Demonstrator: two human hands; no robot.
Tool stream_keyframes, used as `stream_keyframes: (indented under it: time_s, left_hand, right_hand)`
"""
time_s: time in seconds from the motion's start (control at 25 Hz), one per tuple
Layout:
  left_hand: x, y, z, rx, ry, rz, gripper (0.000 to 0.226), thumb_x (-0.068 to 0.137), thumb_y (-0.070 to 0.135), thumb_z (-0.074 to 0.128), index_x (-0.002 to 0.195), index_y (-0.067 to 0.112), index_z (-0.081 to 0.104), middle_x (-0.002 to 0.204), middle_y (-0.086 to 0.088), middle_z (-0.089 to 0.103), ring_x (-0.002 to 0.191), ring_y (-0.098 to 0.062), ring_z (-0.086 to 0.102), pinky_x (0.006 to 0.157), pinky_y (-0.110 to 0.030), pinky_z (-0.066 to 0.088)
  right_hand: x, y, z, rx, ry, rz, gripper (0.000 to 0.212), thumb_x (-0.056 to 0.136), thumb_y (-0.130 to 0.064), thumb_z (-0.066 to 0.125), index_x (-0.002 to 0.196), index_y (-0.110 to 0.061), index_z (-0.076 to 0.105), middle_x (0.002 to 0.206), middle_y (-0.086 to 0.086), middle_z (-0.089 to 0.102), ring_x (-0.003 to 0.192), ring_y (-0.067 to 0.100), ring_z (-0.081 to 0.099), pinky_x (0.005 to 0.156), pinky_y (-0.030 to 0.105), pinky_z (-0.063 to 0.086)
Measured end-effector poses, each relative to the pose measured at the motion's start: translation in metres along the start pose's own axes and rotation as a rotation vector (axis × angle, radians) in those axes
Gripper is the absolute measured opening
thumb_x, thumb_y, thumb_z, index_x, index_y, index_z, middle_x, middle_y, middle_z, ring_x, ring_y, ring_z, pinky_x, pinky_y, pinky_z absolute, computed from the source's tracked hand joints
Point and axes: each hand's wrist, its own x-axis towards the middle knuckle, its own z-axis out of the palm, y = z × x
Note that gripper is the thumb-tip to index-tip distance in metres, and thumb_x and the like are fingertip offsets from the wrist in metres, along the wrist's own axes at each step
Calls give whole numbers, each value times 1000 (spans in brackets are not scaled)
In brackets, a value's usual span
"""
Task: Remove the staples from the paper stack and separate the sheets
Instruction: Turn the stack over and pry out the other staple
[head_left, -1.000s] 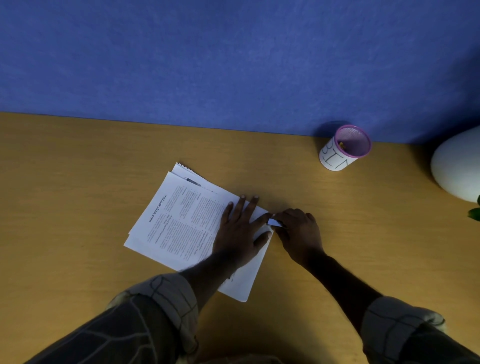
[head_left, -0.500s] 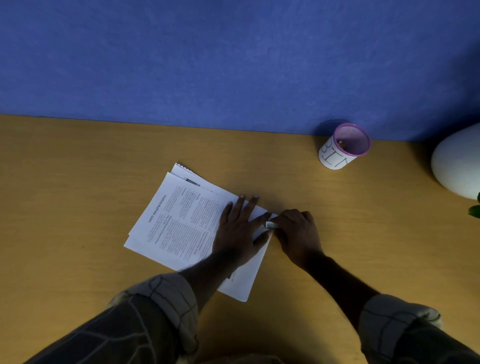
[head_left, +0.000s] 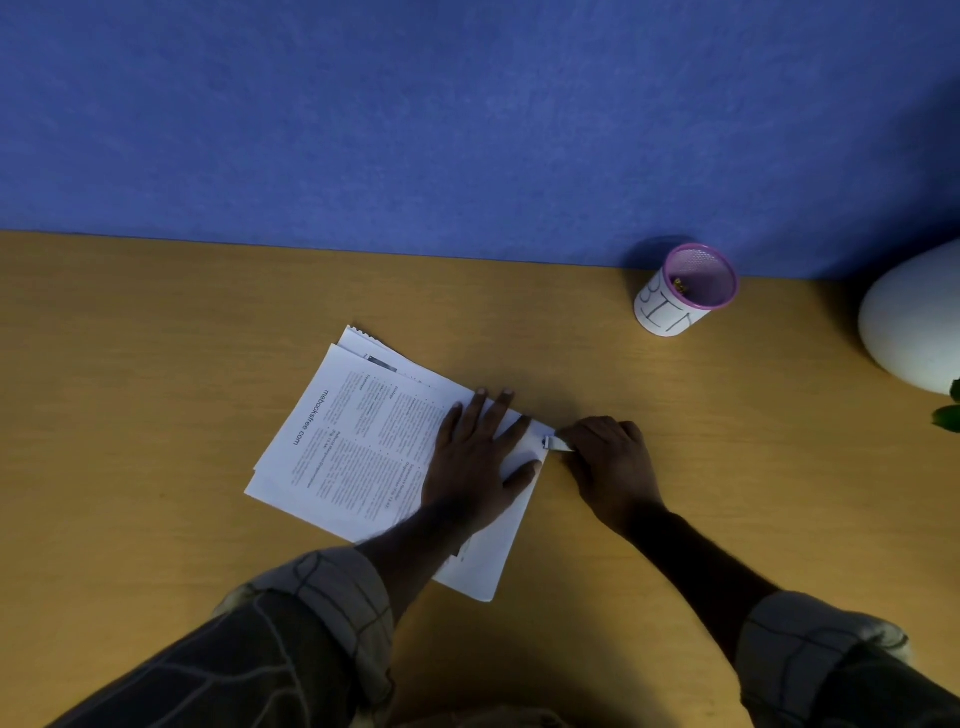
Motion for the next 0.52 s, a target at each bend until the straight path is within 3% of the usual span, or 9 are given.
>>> stream_keyframes:
  time_s: [0.28, 0.44, 0.52]
  left_hand:
    - [-2, -1, 2, -8, 13, 22, 61, 97, 60, 43, 152, 36, 32, 167, -2, 22, 156, -28, 12, 126, -51, 16]
    - [-3, -1, 3, -14, 17, 26, 57, 97, 59, 45, 148, 35, 37, 166, -3, 26, 155, -29, 14, 124, -53, 20]
    - [-3, 0, 4, 4, 29, 28, 56, 98, 59, 43, 147, 32, 40, 165, -4, 29, 155, -30, 17, 124, -53, 21]
  right_hand:
    - [5, -9, -8, 107, -91, -4, 14, 85, -14, 69, 99, -16, 70, 89, 1, 68, 80, 12, 59, 71, 29, 50]
    - [6, -21, -2, 175, -154, 145, 12, 91, -22, 64, 101, -19, 69, 89, -3, 64, 76, 4, 50, 65, 11, 36]
    - [8, -23, 1, 233, -167, 247, 11, 92, -25, 63, 100, -19, 68, 90, -4, 62, 76, 5, 53, 64, 11, 34]
